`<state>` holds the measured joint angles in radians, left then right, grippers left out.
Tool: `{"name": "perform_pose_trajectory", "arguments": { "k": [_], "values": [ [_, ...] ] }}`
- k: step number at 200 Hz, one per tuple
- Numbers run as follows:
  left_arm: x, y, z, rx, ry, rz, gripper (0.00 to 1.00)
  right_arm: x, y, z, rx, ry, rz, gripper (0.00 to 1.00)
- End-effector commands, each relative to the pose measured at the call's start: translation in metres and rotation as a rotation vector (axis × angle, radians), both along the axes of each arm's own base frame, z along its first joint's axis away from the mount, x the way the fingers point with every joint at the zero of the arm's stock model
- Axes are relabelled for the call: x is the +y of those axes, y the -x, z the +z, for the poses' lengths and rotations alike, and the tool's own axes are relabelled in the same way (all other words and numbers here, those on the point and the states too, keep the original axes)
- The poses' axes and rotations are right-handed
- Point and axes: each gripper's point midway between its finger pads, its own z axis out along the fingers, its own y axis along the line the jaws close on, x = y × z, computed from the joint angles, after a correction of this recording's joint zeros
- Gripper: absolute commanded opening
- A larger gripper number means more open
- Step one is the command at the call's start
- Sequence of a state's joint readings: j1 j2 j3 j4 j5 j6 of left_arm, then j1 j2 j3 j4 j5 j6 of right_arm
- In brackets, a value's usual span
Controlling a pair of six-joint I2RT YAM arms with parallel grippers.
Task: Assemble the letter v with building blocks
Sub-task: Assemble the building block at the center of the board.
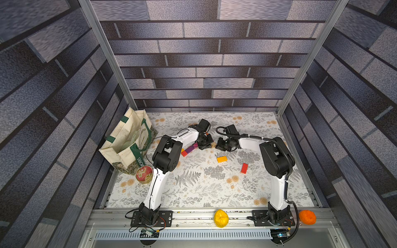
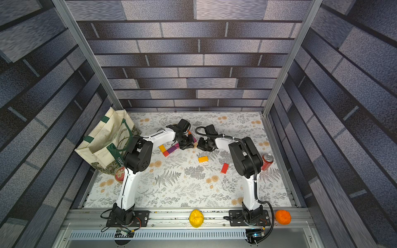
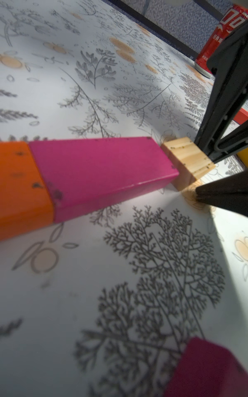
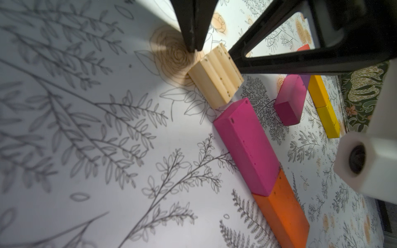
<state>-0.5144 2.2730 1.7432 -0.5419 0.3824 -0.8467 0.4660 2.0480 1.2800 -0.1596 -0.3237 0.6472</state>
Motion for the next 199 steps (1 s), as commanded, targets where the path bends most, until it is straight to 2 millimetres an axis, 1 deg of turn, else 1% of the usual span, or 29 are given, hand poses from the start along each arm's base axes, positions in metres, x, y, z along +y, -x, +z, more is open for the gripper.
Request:
{"name": "perform_pose_trajectory", "arguments": {
  "k": [1,73,125,166,199],
  "values": [
    [0.018,0.008,-0.030,0.072,-0.087,0.027,0.01,-0.014,0.018,-0.034,0.116,0.075,-0.014,0.00],
    [0.020,0.006,-0.037,0.086,-0.091,0.032,0.01,-0.015,0.018,-0.037,0.123,0.084,-0.012,0.00],
    [0.020,0.001,-0.035,0.080,-0.088,0.029,0.01,-0.015,0.017,-0.039,0.129,0.088,-0.011,0.00],
    [0.023,0.006,-0.035,0.086,-0.088,0.033,0.01,-0.016,0.017,-0.039,0.128,0.099,-0.011,0.00],
    [0.027,0.012,-0.030,0.079,-0.082,0.042,0.02,-0.019,0.016,-0.040,0.125,0.118,-0.008,0.00]
  ]
}}
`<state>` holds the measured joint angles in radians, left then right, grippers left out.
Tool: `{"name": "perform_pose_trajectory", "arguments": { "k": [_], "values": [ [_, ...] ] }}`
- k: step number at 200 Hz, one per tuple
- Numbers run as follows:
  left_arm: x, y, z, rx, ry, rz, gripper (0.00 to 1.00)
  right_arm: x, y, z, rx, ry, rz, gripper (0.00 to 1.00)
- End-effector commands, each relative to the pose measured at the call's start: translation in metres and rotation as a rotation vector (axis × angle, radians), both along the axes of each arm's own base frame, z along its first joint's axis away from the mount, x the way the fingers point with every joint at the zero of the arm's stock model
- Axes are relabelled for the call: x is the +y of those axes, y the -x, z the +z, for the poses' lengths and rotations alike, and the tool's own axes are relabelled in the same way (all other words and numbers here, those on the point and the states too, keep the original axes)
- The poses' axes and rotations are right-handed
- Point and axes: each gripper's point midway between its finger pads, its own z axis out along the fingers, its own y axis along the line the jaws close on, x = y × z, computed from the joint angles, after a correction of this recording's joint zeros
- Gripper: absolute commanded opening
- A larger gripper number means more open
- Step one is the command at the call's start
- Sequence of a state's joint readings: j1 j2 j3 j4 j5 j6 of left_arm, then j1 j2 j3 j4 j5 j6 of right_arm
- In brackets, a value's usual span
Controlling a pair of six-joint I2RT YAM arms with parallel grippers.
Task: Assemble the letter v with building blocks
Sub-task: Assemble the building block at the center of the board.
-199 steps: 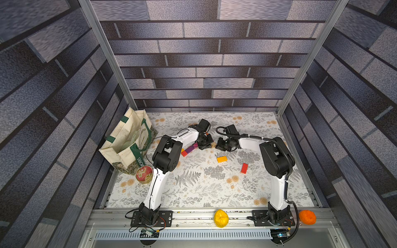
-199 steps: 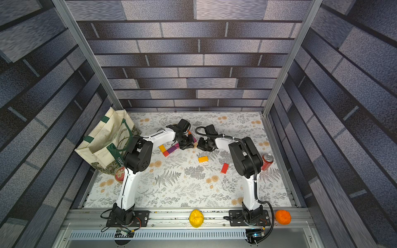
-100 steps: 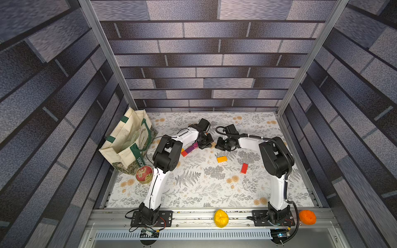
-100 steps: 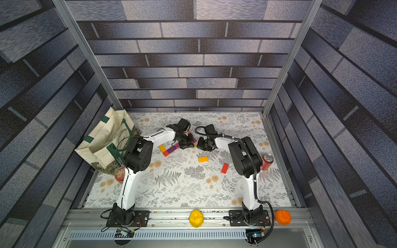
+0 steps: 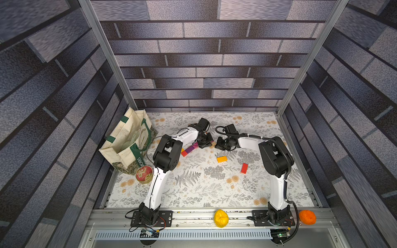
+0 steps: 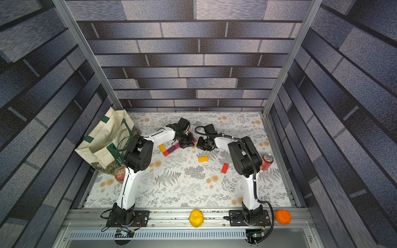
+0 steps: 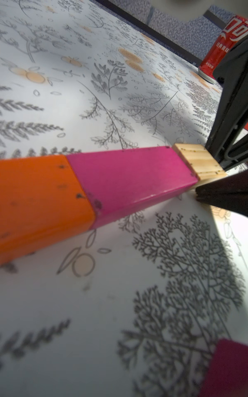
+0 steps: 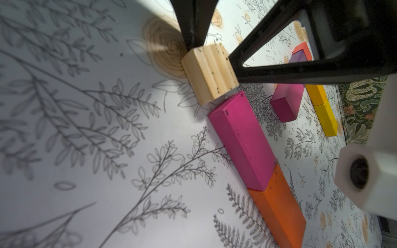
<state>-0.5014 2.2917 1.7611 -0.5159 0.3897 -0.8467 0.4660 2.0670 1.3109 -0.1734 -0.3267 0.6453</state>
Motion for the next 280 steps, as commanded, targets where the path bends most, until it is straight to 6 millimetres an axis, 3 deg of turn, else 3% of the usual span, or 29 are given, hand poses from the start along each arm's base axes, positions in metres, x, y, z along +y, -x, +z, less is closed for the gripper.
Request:
{"name": "perform_pose_trajectory", "arguments": {
  "k": [1,109,232,280],
  "values": [
    [0.027,0.024,-0.030,0.099,-0.099,0.033,0.02,-0.022,0.021,-0.040,0.123,0.120,-0.011,0.00],
    [0.038,0.028,-0.007,0.067,-0.073,0.061,0.02,-0.027,0.014,-0.044,0.125,0.138,-0.016,0.00],
    [0.039,0.029,-0.006,0.066,-0.070,0.065,0.02,-0.030,0.012,-0.045,0.129,0.144,-0.020,0.00],
    [0.041,0.028,0.003,0.044,-0.073,0.068,0.02,-0.032,0.018,-0.032,0.114,0.132,-0.021,0.00]
  ]
}}
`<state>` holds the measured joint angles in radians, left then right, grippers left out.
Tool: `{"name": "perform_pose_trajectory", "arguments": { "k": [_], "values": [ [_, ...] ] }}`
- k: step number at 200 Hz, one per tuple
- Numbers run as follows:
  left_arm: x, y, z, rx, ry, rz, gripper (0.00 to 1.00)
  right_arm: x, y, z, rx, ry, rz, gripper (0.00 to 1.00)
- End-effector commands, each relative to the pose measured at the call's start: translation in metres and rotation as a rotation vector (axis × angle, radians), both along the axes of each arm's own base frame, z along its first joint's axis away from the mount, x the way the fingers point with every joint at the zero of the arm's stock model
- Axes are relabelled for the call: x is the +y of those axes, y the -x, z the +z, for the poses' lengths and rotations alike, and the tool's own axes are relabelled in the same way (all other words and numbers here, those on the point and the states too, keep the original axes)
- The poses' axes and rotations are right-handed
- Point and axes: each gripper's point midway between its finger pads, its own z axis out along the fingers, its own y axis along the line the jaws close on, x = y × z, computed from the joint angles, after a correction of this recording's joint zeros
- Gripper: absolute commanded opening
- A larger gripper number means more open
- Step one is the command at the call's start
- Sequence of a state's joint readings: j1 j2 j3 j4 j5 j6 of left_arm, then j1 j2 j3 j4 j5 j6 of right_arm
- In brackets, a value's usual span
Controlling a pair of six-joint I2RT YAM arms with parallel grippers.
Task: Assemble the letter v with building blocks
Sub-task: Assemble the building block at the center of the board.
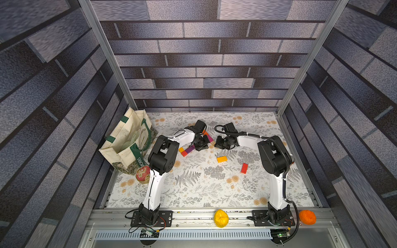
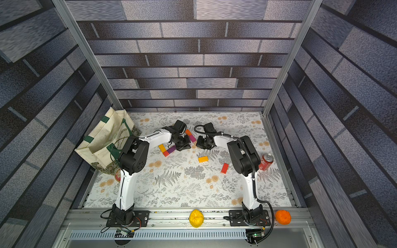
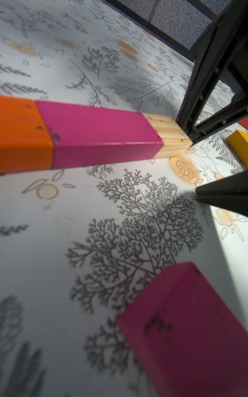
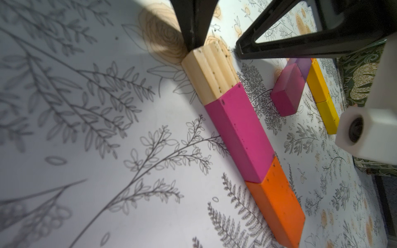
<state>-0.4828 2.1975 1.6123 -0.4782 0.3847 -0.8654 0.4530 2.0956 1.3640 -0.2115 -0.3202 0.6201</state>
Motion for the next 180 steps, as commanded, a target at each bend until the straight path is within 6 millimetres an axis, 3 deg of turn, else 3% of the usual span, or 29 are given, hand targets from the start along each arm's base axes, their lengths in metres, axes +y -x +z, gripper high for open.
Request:
{"name": "perform_pose_trajectory", "arguments": {
  "k": [1,35,38,74,106,139,180],
  "values": [
    [0.019,0.010,0.003,0.022,-0.064,0.031,0.02,-0.029,0.028,-0.031,0.116,0.113,-0.025,0.00],
    [0.022,0.010,0.014,-0.008,-0.067,0.034,0.02,-0.033,0.036,-0.017,0.107,0.109,-0.027,0.00],
    [0.022,0.010,0.014,-0.013,-0.067,0.034,0.02,-0.032,0.034,-0.004,0.082,0.096,-0.028,0.00],
    [0.028,0.008,0.038,-0.098,-0.055,0.042,0.03,-0.036,0.043,0.036,0.026,0.072,-0.031,0.00],
    [0.031,0.007,0.071,-0.236,-0.044,-0.004,0.05,-0.047,0.051,0.078,-0.049,0.080,-0.040,0.01],
    [0.026,0.014,0.120,-0.446,-0.018,-0.119,0.15,-0.064,0.065,0.107,-0.094,0.111,-0.070,0.03],
    [0.018,0.041,0.153,-0.608,-0.078,-0.340,0.32,-0.088,0.088,0.138,-0.154,0.145,-0.109,0.07]
  ]
}}
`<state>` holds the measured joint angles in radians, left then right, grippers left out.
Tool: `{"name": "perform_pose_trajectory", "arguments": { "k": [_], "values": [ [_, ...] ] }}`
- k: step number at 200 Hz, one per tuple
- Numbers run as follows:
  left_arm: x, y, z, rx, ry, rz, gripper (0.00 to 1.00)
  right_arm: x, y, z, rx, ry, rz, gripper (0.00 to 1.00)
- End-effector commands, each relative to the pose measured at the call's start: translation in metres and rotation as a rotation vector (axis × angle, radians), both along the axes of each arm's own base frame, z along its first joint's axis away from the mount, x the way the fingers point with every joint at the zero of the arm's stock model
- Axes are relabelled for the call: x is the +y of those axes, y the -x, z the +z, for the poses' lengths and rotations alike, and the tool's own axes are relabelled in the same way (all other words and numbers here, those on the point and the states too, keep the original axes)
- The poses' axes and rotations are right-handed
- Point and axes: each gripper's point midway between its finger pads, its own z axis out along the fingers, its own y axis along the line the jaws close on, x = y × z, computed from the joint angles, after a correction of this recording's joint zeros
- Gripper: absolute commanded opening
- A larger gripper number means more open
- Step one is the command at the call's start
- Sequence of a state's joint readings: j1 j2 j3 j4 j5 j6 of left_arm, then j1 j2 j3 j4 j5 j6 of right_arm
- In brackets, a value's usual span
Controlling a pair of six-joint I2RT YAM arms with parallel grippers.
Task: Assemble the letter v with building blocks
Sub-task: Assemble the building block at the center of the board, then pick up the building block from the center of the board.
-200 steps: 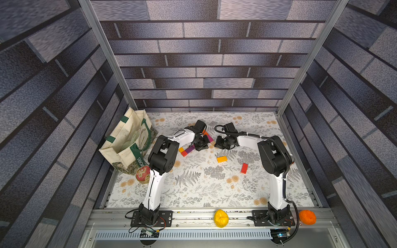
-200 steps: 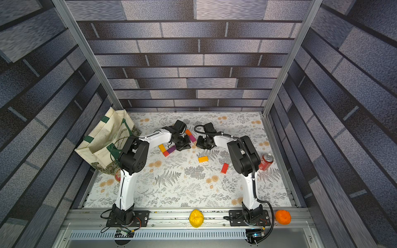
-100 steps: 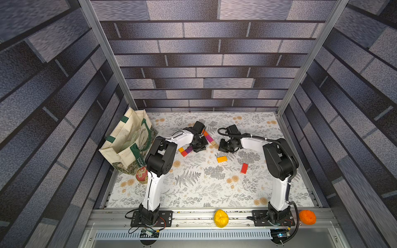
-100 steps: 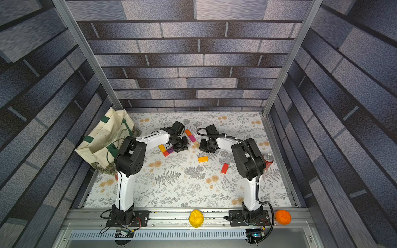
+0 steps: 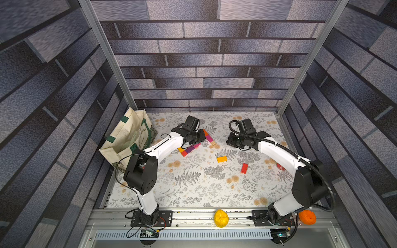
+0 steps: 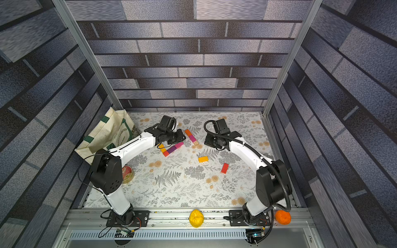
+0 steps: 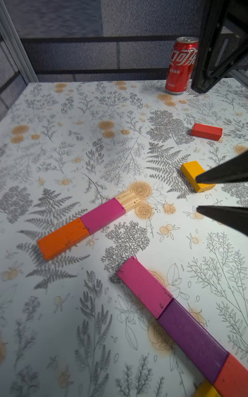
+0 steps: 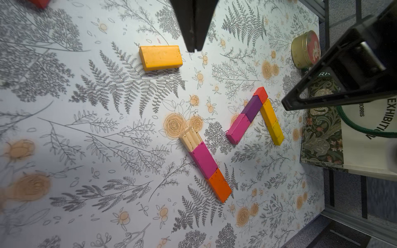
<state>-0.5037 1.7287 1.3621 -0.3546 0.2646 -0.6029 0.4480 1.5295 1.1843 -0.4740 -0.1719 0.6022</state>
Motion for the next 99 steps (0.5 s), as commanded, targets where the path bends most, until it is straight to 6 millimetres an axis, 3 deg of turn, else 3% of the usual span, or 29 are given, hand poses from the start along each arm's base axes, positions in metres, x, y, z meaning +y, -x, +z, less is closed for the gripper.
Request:
{"name": "perform_pose_trajectory", "arguments": {
  "k": [1,35,40,99],
  "values": [
    [-0.005,0.019,0.014,-0.131,-0.101,-0.164,0.32,-0.027,0.023,0.001,0.017,0.078,-0.042,0.07],
    [-0.022,0.046,0.012,-0.176,-0.215,-0.358,0.42,-0.048,0.045,0.024,-0.046,0.079,-0.094,0.16],
    [-0.025,0.050,0.009,-0.174,-0.229,-0.386,0.44,-0.053,0.053,0.013,-0.024,0.093,-0.100,0.17],
    [-0.062,0.087,-0.040,-0.054,-0.348,-0.663,0.57,-0.076,0.087,0.004,-0.025,0.078,-0.177,0.36]
  ]
}}
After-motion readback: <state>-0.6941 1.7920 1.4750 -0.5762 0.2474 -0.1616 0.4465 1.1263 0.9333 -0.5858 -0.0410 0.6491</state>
